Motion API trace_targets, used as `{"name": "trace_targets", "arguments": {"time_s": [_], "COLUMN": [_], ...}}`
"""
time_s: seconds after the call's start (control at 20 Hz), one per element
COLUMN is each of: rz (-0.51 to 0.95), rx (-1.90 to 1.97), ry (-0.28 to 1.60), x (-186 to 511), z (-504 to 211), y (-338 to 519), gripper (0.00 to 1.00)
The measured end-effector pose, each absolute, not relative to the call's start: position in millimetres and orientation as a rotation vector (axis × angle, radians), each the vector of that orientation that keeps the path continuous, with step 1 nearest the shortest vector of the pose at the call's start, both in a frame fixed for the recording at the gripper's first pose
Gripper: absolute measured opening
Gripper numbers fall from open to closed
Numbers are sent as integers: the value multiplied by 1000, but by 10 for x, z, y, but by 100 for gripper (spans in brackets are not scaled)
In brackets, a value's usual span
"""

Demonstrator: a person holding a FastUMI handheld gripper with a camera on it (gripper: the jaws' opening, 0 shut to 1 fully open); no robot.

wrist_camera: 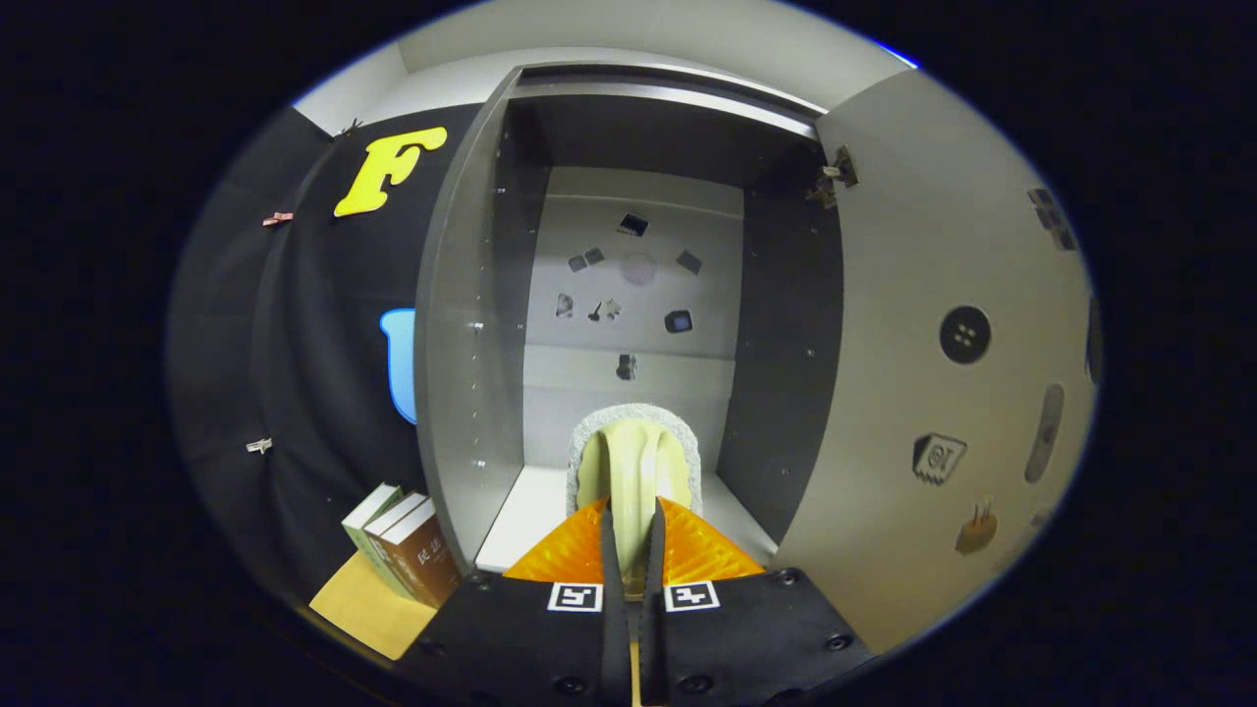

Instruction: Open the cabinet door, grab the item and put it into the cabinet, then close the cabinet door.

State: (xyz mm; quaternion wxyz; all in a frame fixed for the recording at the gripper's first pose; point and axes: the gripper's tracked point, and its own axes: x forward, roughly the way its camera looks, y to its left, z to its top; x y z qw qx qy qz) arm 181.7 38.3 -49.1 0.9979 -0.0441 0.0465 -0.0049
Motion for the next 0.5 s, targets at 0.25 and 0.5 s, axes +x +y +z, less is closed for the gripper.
{"name": "trace_targets", "arguments": {"time_s": [0.25,0.5], "rz": [19,-4], "rx": [-73,-84], "ry": [108,257], "x": [2510,3201], "z": [-577,-1193], "y": [396,309], "gripper": [8,8]}}
